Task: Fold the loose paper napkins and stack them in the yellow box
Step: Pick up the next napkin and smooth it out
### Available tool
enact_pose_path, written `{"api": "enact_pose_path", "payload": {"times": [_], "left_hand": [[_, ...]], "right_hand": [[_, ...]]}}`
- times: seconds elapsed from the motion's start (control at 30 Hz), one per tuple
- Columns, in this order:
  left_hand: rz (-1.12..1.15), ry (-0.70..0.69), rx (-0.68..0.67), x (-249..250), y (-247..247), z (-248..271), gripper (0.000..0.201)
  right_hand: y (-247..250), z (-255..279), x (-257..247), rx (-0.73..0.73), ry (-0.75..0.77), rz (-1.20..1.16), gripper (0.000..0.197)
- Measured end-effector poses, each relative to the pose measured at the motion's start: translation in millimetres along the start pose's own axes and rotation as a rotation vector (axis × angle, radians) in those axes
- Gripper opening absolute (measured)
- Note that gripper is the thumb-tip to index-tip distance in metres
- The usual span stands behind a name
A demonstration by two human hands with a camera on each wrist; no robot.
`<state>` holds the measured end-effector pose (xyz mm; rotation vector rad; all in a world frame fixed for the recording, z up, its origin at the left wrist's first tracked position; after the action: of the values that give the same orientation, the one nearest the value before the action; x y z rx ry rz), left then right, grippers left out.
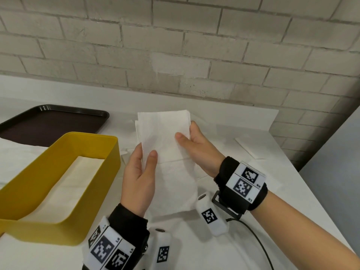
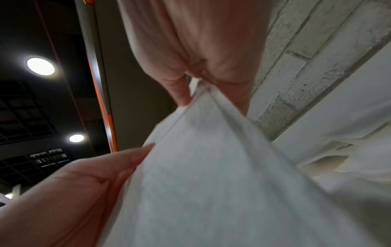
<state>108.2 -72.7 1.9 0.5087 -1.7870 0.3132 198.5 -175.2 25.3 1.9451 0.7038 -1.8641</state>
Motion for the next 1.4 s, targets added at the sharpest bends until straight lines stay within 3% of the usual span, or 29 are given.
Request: {"api": "enact_pose_path", "payload": {"times": [0.17, 0.27, 0.37, 0.5, 0.63, 0.73, 0.8, 0.97, 1.1, 1.27, 1.4], "left_hand": [[-0.087, -0.138, 0.052, 2, 6, -5, 0.053], [-0.060, -0.214, 0.107, 6, 10, -4, 0.060], [0.008, -0.130, 0.110, 4, 10, -4, 0.061], [0.179, 0.080, 0.024, -13, 8, -5, 0.052], [0.059, 0.174, -0.018, -21, 7, -3, 0.028], [-0.058, 0.133, 0.038, -17, 12, 0, 0.029], [-0.111, 0.117, 0.067, -16, 17, 0, 0.029], [-0.123, 0.124, 0.083, -17, 19, -1, 0.029], [-0.114, 0.139, 0.063, -17, 16, -3, 0.029], [-0.107, 0.146, 0.068, -18, 17, -5, 0.028], [-0.097, 0.169, 0.081, -24, 22, -6, 0.029]], "right_hand": [[-2, -1, 0, -0.068, 0.018, -0.038, 0.054], [1, 0, 7, -0.050, -0.035, -0.057, 0.056], [-3, 7, 16, -0.128, -0.053, 0.108, 0.043], [1, 10, 21, -0.085, -0.060, 0.155, 0.022], [2, 11, 30, -0.200, -0.126, 0.313, 0.018], [11, 5, 28, -0.279, -0.194, 0.522, 0.013], [35, -13, 29, -0.212, -0.220, 0.641, 0.016], [116, -73, 38, 0.148, -0.220, 0.881, 0.002], [138, -109, 52, 0.189, -0.266, 1.044, 0.033], [124, -137, 81, 0.057, -0.309, 1.174, 0.059], [118, -157, 93, 0.016, -0.350, 1.223, 0.057]]}}
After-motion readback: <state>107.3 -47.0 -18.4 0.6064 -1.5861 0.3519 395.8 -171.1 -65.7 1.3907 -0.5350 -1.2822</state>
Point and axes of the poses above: each hand's wrist, its own z-axis away from the middle knuckle, its own y-axis out of the back of the hand, x = y × z, the point moved 6 cm from there along -z, towards the middle knuckle, and after that the axes turned 14 degrees about -z, right-handed, at the moved point
